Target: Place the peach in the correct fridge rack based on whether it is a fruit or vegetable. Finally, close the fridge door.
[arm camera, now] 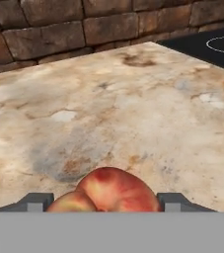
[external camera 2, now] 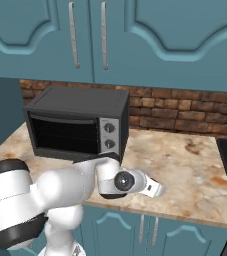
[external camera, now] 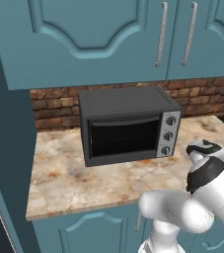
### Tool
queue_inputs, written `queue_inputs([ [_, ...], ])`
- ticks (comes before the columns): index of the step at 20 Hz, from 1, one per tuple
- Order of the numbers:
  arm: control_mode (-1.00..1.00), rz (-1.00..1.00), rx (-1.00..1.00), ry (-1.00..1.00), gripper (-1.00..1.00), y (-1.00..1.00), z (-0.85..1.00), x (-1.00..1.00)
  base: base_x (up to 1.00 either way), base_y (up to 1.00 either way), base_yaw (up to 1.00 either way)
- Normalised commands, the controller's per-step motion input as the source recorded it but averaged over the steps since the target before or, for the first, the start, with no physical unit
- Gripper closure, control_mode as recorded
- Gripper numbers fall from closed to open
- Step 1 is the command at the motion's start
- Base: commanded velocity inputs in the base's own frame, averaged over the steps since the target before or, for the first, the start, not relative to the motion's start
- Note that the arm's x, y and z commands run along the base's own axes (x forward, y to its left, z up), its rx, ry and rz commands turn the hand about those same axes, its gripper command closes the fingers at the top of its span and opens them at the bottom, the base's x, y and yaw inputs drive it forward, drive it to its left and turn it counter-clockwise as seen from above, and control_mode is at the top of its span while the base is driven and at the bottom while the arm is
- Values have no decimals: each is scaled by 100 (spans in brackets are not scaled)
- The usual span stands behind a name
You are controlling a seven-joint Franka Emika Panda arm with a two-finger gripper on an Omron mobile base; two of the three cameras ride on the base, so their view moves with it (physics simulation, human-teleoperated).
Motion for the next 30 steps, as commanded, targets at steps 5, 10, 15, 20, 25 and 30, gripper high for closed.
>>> queue_inputs([
  [5,-100,4,0,-5,100,1,100,-37,0,0,0],
  [10,-100,7,0,3,100,1,100,-21,0,0,0],
  [15,-100,16,-5,24,100,36,100,-39,0,0,0],
  [20,-100,20,-12,11,100,91,55,-63,0,0,0],
  [25,-100,19,-12,0,100,100,38,-61,0,0,0],
  [30,-100,18,-2,5,100,96,73,-26,0,0,0],
])
